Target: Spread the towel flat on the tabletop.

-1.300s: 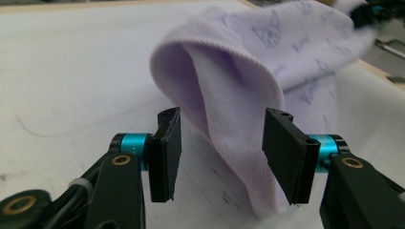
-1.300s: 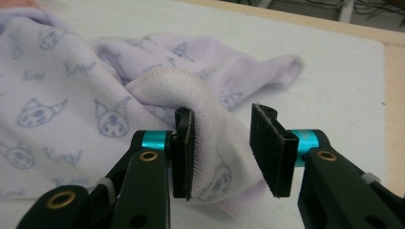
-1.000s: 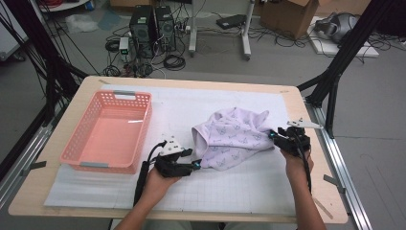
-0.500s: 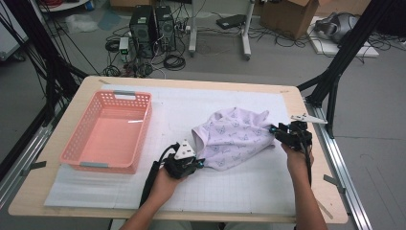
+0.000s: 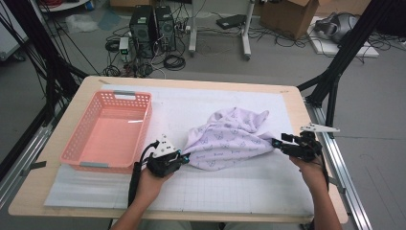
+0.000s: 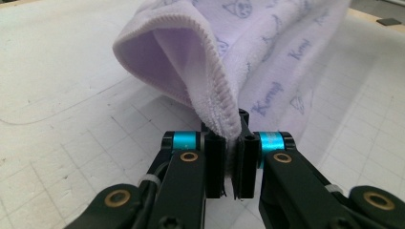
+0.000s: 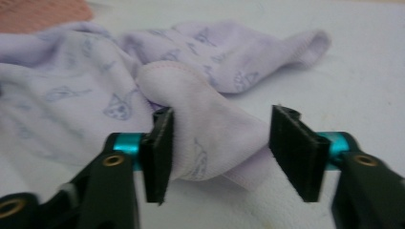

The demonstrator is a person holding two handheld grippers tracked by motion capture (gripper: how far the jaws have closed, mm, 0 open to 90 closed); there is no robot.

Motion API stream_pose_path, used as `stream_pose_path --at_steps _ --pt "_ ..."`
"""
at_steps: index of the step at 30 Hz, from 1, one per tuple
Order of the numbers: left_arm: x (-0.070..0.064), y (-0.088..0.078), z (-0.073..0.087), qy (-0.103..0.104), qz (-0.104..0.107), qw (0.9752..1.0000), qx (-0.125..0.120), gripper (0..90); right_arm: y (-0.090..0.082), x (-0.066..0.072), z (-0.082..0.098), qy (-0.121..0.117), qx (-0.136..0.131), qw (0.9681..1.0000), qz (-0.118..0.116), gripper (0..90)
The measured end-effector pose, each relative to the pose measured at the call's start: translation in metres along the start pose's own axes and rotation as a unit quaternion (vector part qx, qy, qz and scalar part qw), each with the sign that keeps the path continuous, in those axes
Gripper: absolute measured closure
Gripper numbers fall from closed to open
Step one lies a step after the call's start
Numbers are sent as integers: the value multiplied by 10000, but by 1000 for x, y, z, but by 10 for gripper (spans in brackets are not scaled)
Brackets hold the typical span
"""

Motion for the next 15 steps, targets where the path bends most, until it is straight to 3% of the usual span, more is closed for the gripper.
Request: stream_pose_path --at_steps 2,5,7,8,9,10,11,12,13,15 --pt "-1 0 -1 2 -17 10000 -42 854 -9 4 1 -222 -70 9997 -36 545" --pt "1 -2 -1 -14 -77 9999 -104 854 -14 4 0 -164 -196 9997 -28 563" --pt "2 -4 -2 -62 -90 9998 -178 854 -18 1 -1 -124 -287 9994 162 615" --pt "2 -5 -2 -90 -83 9997 -213 853 -18 -2 0 -137 -223 9989 384 636" --pt "2 -5 -2 -112 -68 9997 -228 853 -18 -2 0 -137 -223 9989 384 636" --pt "3 -6 -2 -113 -77 9996 -231 852 -15 -2 4 -311 -67 9978 581 645" --pt "3 -6 -2 -119 -81 9996 -239 852 -15 -2 4 -311 -67 9978 581 645" --pt "3 -6 -2 -130 -75 9996 -245 851 -8 1 11 -494 167 9965 652 649" --pt "3 -6 -2 -138 -71 9996 -248 851 -8 1 11 -494 167 9965 652 649" --pt "3 -5 -3 -151 -56 9995 -263 851 5 8 24 -777 507 9935 653 632"
Point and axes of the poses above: each handheld gripper's, and its own axes: y roughly forward along the jaws, z roughly out of its underside, x roughly to its left, the point moved 4 cm from there along y, roughly forward along the jaws, and after that the axes turned 11 degrees about x, right-handed, at the moved point
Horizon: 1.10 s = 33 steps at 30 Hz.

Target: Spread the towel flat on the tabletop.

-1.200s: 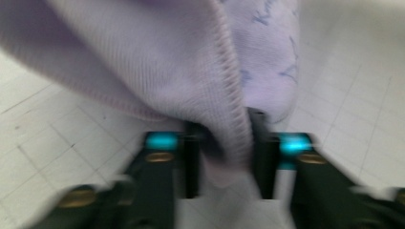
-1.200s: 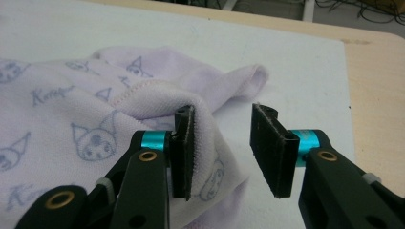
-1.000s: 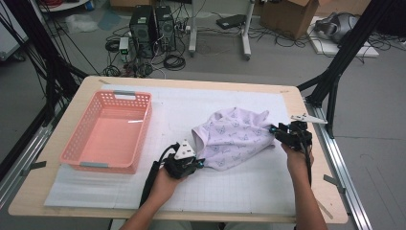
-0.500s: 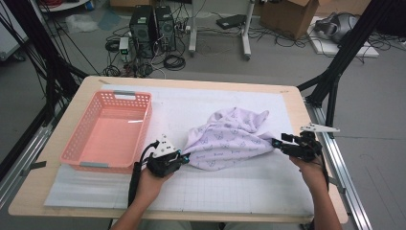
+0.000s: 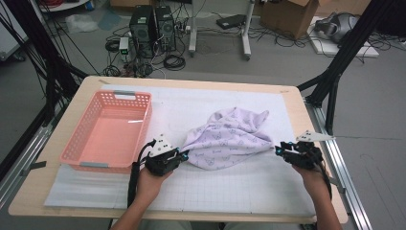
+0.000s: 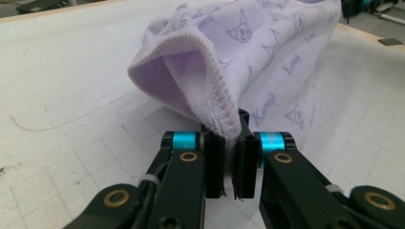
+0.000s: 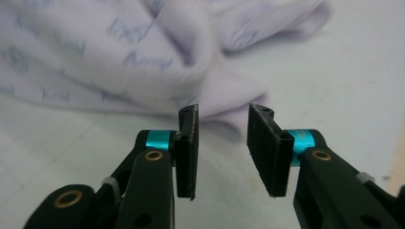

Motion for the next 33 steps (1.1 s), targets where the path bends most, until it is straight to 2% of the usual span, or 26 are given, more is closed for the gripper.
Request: stream_pose_path --at_steps 1,3,4,6,8,10,12,13,14,15,17,18,19,20,21,23,24,25,27,28,29,31,32,33 --pt "0 0 0 0 0 10000 0 851 5 4 3 -82 89 9999 -27 614" --pt "0 0 0 -26 2 10000 -7 851 17 8 4 -305 255 9991 155 542" --pt "0 0 0 -32 8 10000 -10 851 22 11 2 -344 283 9988 227 510" --pt "0 0 -1 -32 14 10000 -38 851 26 12 -1 -385 294 9983 311 510" --pt "-1 -1 -2 -29 24 10000 -72 851 40 16 -11 -432 252 9979 422 533" --pt "-1 -2 -2 -23 28 9999 -101 851 52 19 -13 -454 551 9967 388 588" --pt "-2 -3 -2 -54 55 9999 -116 852 54 18 -13 -463 570 9965 394 607" --pt "-2 -4 -2 -49 66 9999 -150 852 53 19 -12 -311 580 9977 173 738" --pt "-2 -4 -2 -49 66 9999 -150 852 51 20 -10 -335 613 9975 72 870" --pt "-3 -7 -3 -48 87 9998 -196 852 50 23 -9 -430 662 9969 51 872" --pt "-3 -9 -3 -61 84 9997 -220 851 45 28 -6 -415 784 9960 -140 877" --pt "-3 -10 -4 -75 85 9996 -258 851 45 28 -6 -415 784 9960 -140 877" --pt "-2 -12 -4 -66 96 9995 -280 851 38 35 1 -519 852 9946 -301 877" --pt "-2 -14 -5 -65 94 9994 -313 851 38 35 1 -519 852 9946 -301 877" --pt "-1 -15 -4 -59 87 9994 -327 851 29 43 10 -628 925 9927 -444 877" --pt "1 -17 -4 -96 83 9993 -341 851 24 47 15 -696 934 9919 -508 878" --pt "2 -18 -4 -141 108 9991 -390 851 13 55 25 -791 931 9906 -616 878" --pt "2 -18 -4 -141 108 9991 -390 851 13 55 25 -791 931 9906 -616 878" --pt "1 -20 -5 -128 99 9990 -419 851 -5 67 38 -834 762 9902 -824 880" --pt "0 -20 -6 -117 109 9989 -435 851 -5 67 38 -834 762 9902 -824 880" --pt "0 -21 -6 -93 128 9990 -428 851 -17 73 46 -796 630 9898 -1002 881" --pt "-2 -23 -8 -99 155 9987 -482 850 -28 76 52 -710 467 9879 -1301 881" --pt "-3 -25 -9 -109 176 9985 -508 850 -28 76 52 -710 467 9879 -1301 881" --pt "-4 -26 -10 -97 211 9983 -534 850 -39 77 54 -624 222 9855 -1560 881"
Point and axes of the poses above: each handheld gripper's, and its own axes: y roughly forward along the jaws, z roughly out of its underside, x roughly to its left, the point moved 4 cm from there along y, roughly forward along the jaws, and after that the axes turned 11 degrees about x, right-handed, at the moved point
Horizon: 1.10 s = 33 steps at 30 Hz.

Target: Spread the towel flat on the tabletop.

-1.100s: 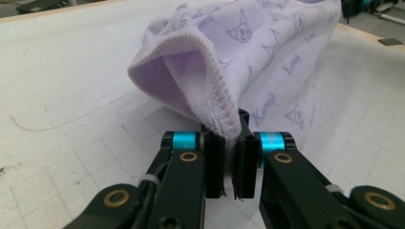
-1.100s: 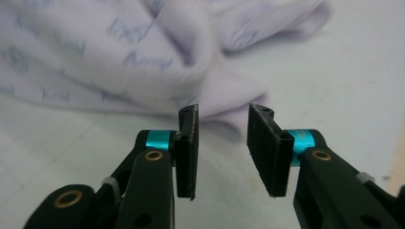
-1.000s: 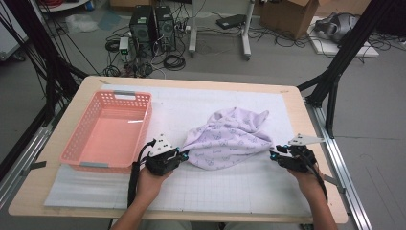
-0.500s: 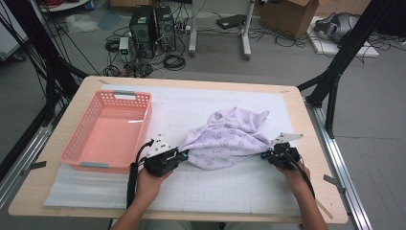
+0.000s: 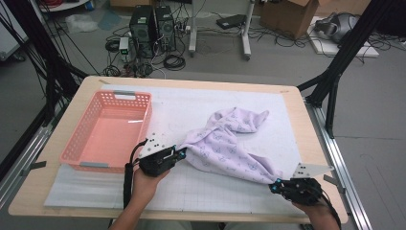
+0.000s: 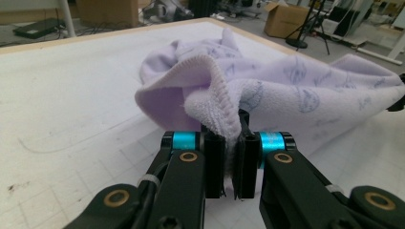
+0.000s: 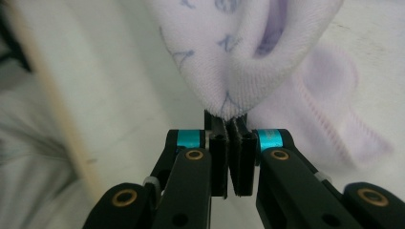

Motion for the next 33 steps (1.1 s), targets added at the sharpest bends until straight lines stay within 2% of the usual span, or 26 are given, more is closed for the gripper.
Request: stream_pose_path --at_steps 3,4,5,6,7,8,9,10,11,12,13,14,15,16,17,18,19,20,21,23,24,26,27,29,31,33 --pt "-3 -1 -8 50 -4 10000 -30 850 -9 1 -3 83 -272 9995 -119 880" --pt "-3 0 -12 19 -13 10000 -22 850 -15 -3 -11 240 -443 9987 -86 880" --pt "-1 2 -16 -29 -36 10000 -36 850 -15 -3 -11 240 -443 9987 -86 880" --pt "1 5 -20 -123 -29 9999 -86 849 -17 -11 -22 417 -584 9974 89 877" --pt "4 8 -24 -222 -22 9997 -111 849 -17 -11 -22 417 -584 9974 89 877" --pt "7 12 -28 -326 -53 9994 -138 845 -16 -21 -34 592 -762 9947 353 875" --pt "11 17 -31 -383 -122 9991 -131 844 -14 -27 -40 677 -797 9934 473 876" --pt "15 23 -35 -419 -184 9989 -104 844 -14 -27 -40 677 -797 9934 473 876" --pt "19 29 -38 -437 -273 9986 -70 844 -11 -33 -46 780 -838 9916 599 876" --pt "24 35 -40 -447 -352 9984 3 846 -2 -49 -56 971 -859 9879 852 875" --pt "28 41 -41 -460 -434 9980 69 846 -2 -49 -56 971 -859 9879 852 875" --pt "31 47 -42 -500 -516 9974 87 846 2 -57 -60 1072 -846 9858 979 876" --pt "39 57 -40 -624 -629 9959 167 848 13 -73 -65 1246 -771 9811 1263 876" --pt "39 57 -40 -624 -629 9959 167 848 13 -73 -65 1246 -771 9811 1263 876" --pt "43 61 -39 -626 -728 9952 203 849 23 -88 -67 1357 -651 9766 1535 877" --pt "46 66 -37 -663 -793 9944 199 849 23 -88 -67 1357 -651 9766 1535 877" --pt "49 70 -35 -707 -819 9938 238 849 28 -95 -67 1426 -605 9744 1630 877" --pt "51 74 -34 -764 -816 9934 251 848 35 -106 -67 1493 -481 9687 1923 879" --pt "52 77 -32 -778 -824 9931 285 848 37 -110 -67 1538 -465 9668 1985 880" --pt "52 86 -28 -811 -764 9931 363 835 43 -119 -65 1586 -302 9591 2325 881" --pt "51 88 -27 -802 -727 9933 400 835 43 -119 -65 1586 -302 9591 2325 881" --pt "49 90 -26 -858 -555 9938 437 730 46 -124 -62 1733 -199 9545 2418 880" --pt "46 88 -26 -794 -522 9944 468 629 47 -125 -60 1832 -200 9539 2368 870" --pt "45 85 -26 -747 -580 9946 436 502 47 -124 -60 1806 -217 9541 2377 860" --pt "43 77 -27 -718 -551 9953 338 468 40 -117 -61 1638 -209 9549 2468 813" --pt "40 67 -27 -602 -584 9960 291 450 33 -112 -61 1607 -233 9555 2461 788"
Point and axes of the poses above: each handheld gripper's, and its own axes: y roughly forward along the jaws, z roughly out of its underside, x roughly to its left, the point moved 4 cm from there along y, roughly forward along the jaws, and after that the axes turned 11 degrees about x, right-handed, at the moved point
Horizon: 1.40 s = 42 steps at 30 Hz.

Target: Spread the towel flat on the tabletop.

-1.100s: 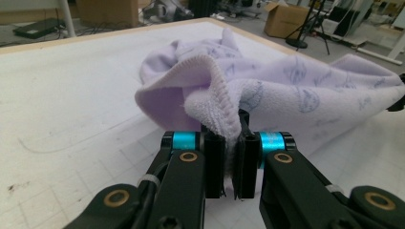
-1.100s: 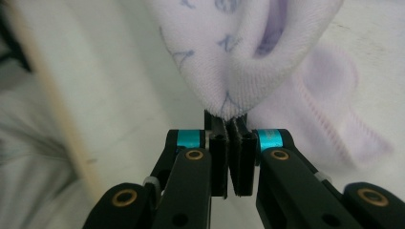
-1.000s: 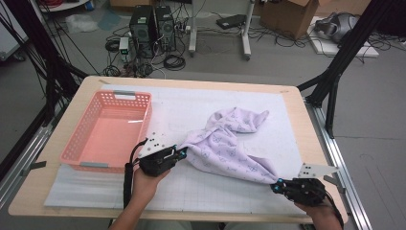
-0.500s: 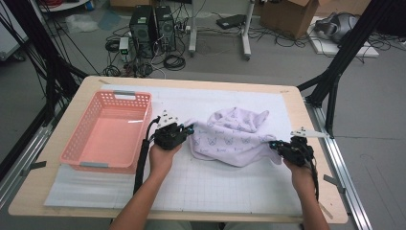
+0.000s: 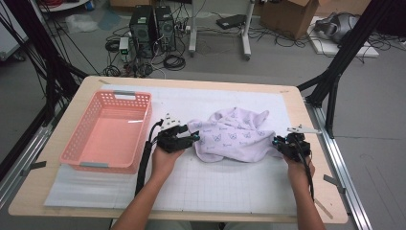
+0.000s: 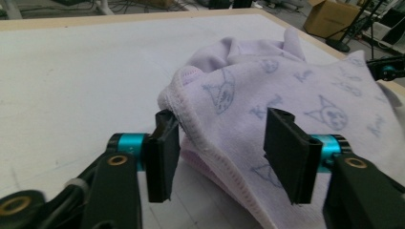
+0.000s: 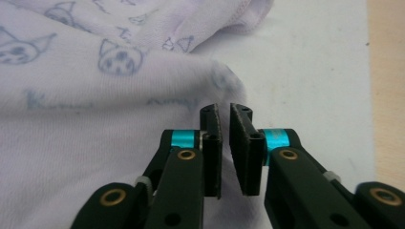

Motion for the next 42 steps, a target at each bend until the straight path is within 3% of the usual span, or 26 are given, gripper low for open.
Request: stream_pose_path --at_steps 4,6,9,10,14,20,21,24,26,27,28,29,30,31,32,35,36,38,39,42 --pt "-6 -15 6 226 59 9997 -58 457 -17 3 6 -108 -166 9997 -126 729" --pt "-11 -19 11 310 195 9993 1 469 -25 6 10 -168 -273 9990 -322 698" --pt "-18 -22 21 413 352 9985 77 484 -32 11 16 -266 -355 9981 -423 667" --pt "-21 -22 24 460 418 9980 137 494 -35 14 24 -357 -343 9975 -502 637" --pt "-32 -15 36 629 613 9954 378 514 -39 19 38 -551 -287 9970 -464 603" --pt "-50 4 41 767 885 9906 706 510 -39 20 48 -570 -236 9964 -586 599" --pt "-54 7 41 775 847 9905 755 455 -38 19 50 -595 -212 9962 -592 598" --pt "-62 17 41 902 758 9879 1010 433 -37 19 50 -567 -202 9960 -654 596" --pt "-66 24 43 1089 508 9847 1260 449 -37 19 50 -586 -203 9960 -650 596" --pt "-68 27 44 1171 399 9828 1373 512 -36 19 50 -574 -232 9959 -655 596" --pt "-69 28 44 1277 198 9821 1369 512 -36 19 50 -574 -232 9959 -655 596" --pt "-70 28 44 1379 71 9810 1364 629 -37 19 50 -556 -234 9960 -660 595" --pt "-69 28 44 1374 56 9810 1369 629 -37 19 50 -556 -234 9960 -660 595" --pt "-68 27 43 1409 45 9807 1351 791 -37 18 51 -555 -224 9960 -659 594" --pt "-66 25 44 1468 25 9800 1345 815 -37 19 51 -551 -225 9960 -672 595" --pt "-62 15 48 1288 329 9824 1309 822 -37 18 52 -558 -208 9960 -666 594" --pt "-60 10 50 1299 392 9822 1295 822 -37 18 52 -558 -208 9960 -666 594" --pt "-54 -10 58 1211 589 9840 1164 827 -36 18 52 -541 -220 9962 -646 595" --pt "-54 -10 58 1211 589 9840 1164 828 -36 18 51 -549 -240 9962 -634 595" --pt "-46 -32 65 1141 633 9856 1078 827 -35 20 50 -574 -247 9960 -640 594"
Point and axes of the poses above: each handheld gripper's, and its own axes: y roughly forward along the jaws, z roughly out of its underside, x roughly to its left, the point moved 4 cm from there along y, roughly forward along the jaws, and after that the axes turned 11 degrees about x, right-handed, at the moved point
